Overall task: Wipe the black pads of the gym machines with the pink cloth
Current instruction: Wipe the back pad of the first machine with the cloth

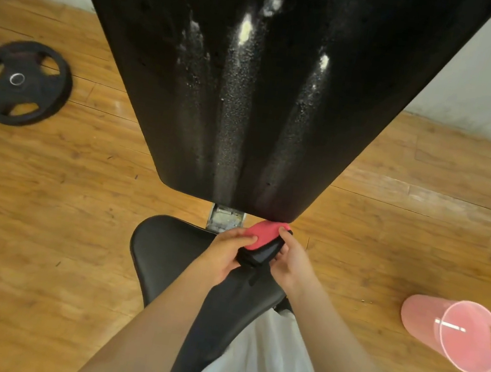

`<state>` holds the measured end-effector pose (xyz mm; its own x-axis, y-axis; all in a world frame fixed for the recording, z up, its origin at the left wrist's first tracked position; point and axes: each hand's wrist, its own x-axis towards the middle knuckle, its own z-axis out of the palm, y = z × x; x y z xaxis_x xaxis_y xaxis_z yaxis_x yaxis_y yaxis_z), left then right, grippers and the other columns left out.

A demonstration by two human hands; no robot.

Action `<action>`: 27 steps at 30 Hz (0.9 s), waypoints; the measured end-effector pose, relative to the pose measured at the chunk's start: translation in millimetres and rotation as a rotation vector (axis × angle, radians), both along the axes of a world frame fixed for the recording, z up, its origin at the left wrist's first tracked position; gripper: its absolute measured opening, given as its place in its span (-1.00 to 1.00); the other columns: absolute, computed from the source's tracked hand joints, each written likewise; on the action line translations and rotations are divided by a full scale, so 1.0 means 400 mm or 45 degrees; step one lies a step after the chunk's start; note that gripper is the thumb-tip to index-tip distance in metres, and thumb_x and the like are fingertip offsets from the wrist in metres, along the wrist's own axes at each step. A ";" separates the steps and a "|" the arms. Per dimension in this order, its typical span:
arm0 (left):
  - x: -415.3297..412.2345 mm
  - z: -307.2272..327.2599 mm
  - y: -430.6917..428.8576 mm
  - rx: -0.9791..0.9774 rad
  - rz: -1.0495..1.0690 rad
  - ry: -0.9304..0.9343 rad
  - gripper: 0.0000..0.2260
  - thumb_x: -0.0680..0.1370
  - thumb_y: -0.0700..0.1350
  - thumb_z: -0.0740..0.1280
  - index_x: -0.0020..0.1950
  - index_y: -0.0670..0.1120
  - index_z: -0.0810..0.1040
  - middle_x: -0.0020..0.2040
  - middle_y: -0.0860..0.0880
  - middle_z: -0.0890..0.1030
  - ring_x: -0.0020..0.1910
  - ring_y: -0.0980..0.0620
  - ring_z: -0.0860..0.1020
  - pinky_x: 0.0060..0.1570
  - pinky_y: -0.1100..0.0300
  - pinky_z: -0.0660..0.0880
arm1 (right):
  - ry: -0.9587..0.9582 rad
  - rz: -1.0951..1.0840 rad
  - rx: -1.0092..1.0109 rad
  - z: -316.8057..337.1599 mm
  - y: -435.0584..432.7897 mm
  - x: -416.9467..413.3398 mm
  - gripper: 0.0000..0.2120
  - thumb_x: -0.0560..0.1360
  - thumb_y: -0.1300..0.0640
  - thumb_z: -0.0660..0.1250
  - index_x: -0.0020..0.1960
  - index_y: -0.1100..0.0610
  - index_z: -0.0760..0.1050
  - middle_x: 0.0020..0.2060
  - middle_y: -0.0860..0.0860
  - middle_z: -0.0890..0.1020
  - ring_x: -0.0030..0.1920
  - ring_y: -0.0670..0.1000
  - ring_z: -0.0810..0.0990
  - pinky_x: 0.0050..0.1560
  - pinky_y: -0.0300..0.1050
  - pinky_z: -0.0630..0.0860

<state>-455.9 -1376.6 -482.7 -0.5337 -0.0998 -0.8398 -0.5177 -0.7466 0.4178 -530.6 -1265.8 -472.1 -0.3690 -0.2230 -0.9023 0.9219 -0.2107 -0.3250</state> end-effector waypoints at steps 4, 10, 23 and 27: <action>0.007 -0.008 0.033 -0.053 0.088 -0.089 -0.90 0.53 -0.31 0.33 0.02 -0.18 0.55 0.06 -0.20 0.62 0.03 -0.14 0.60 0.07 -0.02 0.54 | -0.059 0.019 -0.030 -0.013 0.009 0.028 -0.63 0.57 0.09 0.30 0.30 0.26 0.46 0.18 0.22 0.60 0.19 0.18 0.58 0.18 0.02 0.52; -0.007 -0.013 0.072 -0.025 0.240 -0.130 -0.93 0.54 -0.33 0.31 -0.10 -0.18 0.51 -0.01 -0.21 0.63 -0.06 -0.15 0.62 -0.12 0.03 0.57 | 0.034 -0.011 -0.013 -0.014 0.011 0.015 -0.72 0.61 0.20 0.21 0.29 0.26 0.47 0.17 0.24 0.59 0.08 0.16 0.61 0.09 0.03 0.56; -0.010 -0.020 0.063 0.042 0.333 -0.245 -0.92 0.54 -0.34 0.31 -0.01 -0.19 0.51 -0.03 -0.22 0.63 -0.11 -0.15 0.63 -0.26 0.06 0.55 | 0.010 0.125 0.172 -0.043 -0.001 0.015 -0.76 0.61 0.20 0.23 0.21 0.30 0.50 0.01 0.20 0.64 -0.05 0.12 0.63 -0.04 -0.03 0.58; -0.017 -0.016 0.052 0.071 0.316 -0.274 -0.90 0.54 -0.34 0.31 0.02 -0.20 0.50 -0.07 -0.20 0.62 -0.14 -0.13 0.63 -0.29 0.08 0.55 | -0.035 0.170 0.166 -0.039 -0.007 0.007 -0.76 0.63 0.19 0.20 0.20 0.29 0.49 0.03 0.22 0.63 -0.07 0.12 0.63 -0.13 -0.04 0.56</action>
<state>-462.8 -1355.8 -489.2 -0.3084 -0.1553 -0.9385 -0.3890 -0.8797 0.2735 -527.7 -1268.6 -487.5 -0.3188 -0.1491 -0.9360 0.9478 -0.0440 -0.3159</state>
